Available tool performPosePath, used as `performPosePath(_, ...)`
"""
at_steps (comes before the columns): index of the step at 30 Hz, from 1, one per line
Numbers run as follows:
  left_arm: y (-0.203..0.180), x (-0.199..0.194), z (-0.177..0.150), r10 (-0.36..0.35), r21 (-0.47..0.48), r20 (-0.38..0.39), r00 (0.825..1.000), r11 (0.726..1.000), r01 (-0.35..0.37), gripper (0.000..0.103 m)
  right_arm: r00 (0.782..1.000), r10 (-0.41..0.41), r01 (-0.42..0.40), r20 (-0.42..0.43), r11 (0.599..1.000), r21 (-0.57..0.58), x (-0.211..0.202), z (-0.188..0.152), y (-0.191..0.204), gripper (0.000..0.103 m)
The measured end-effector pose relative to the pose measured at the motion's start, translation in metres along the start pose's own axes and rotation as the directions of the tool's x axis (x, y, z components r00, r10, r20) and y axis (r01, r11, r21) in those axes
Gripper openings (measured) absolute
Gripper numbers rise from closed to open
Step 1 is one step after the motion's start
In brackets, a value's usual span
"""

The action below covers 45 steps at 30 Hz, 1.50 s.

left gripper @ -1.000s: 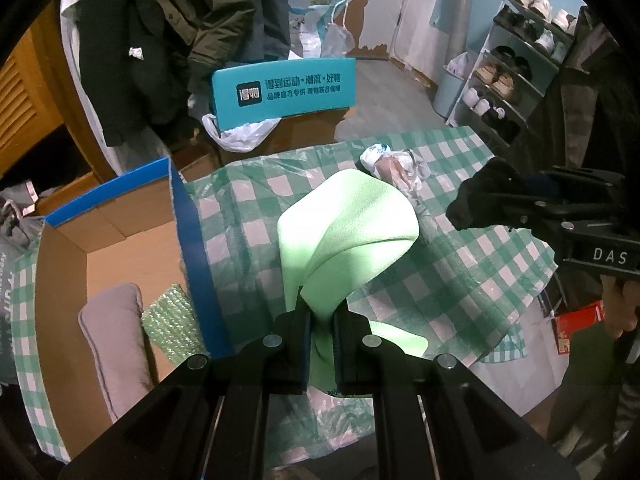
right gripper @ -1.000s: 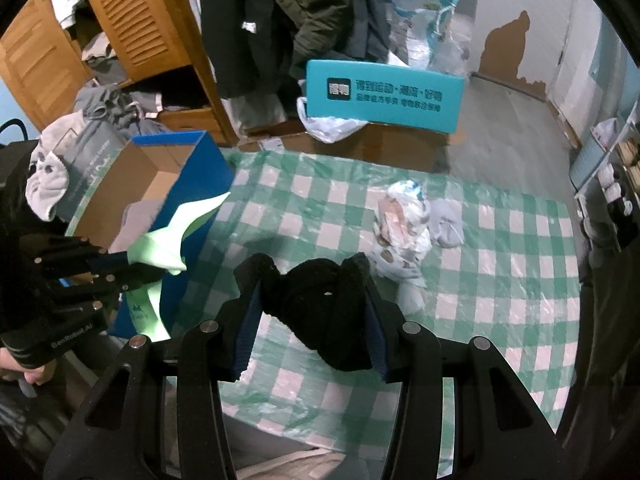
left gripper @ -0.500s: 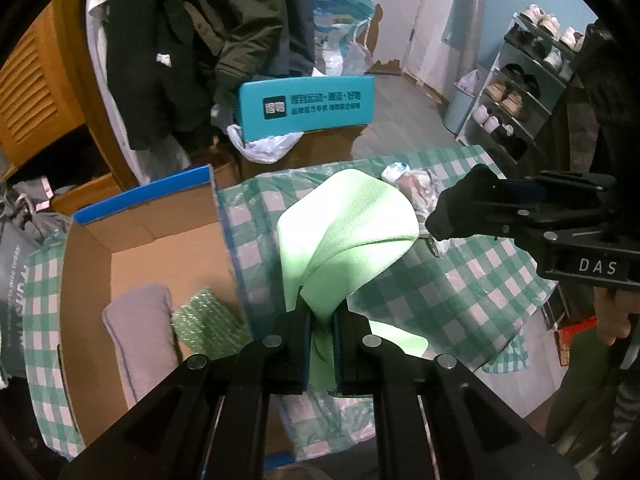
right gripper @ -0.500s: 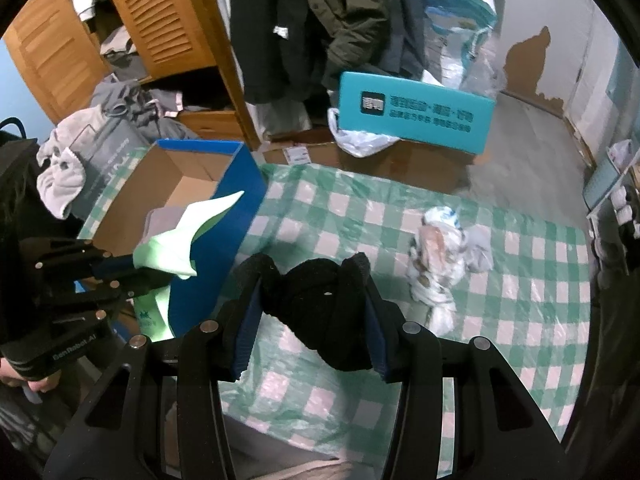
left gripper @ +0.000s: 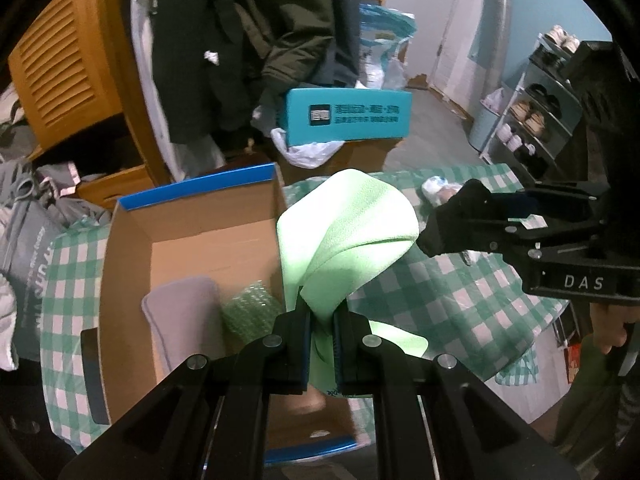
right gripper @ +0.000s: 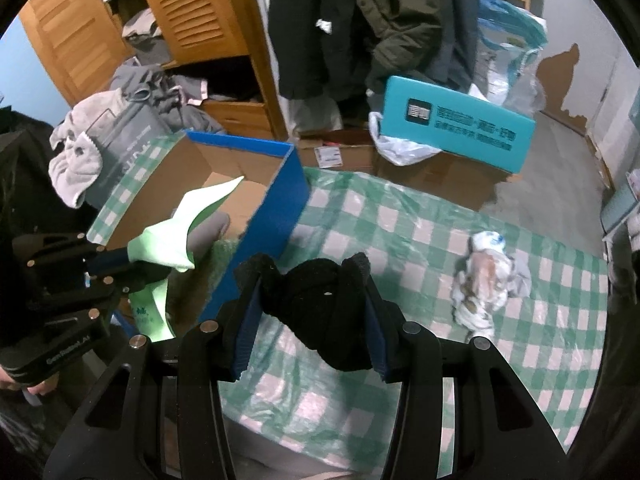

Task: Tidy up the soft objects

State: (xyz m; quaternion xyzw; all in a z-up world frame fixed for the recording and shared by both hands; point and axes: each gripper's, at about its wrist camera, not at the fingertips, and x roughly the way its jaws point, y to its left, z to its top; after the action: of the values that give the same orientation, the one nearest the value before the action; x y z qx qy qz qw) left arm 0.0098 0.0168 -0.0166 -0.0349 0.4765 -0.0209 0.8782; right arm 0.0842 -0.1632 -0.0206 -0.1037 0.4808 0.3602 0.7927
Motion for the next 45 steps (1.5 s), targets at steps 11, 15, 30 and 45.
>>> performPosePath(11, 0.045, 0.001, -0.012, 0.047, -0.064, -0.016, 0.999, 0.997, -0.048, 0.009, 0.999, 0.036, -0.038, -0.036, 0.997, -0.062, 0.03, 0.021, 0.042, 0.047)
performPosePath(15, 0.06, 0.005, -0.018, 0.062, -0.087, -0.034, 0.998, 0.994, -0.065, 0.009, 0.998, 0.041, -0.045, -0.055, 0.996, -0.079, 0.042, 0.025, 0.055, 0.047)
performPosePath(30, 0.097, 0.015, -0.03, 0.13, -0.134, -0.084, 0.988, 0.981, -0.141, 0.014, 0.989, 0.074, -0.09, -0.132, 0.989, -0.116, 0.087, 0.032, 0.092, 0.047)
performPosePath(45, 0.106, 0.013, -0.029, 0.178, -0.148, -0.075, 0.981, 0.971, -0.188, 0.051, 0.988, 0.083, -0.097, -0.131, 0.99, -0.104, 0.093, 0.032, 0.095, 0.065)
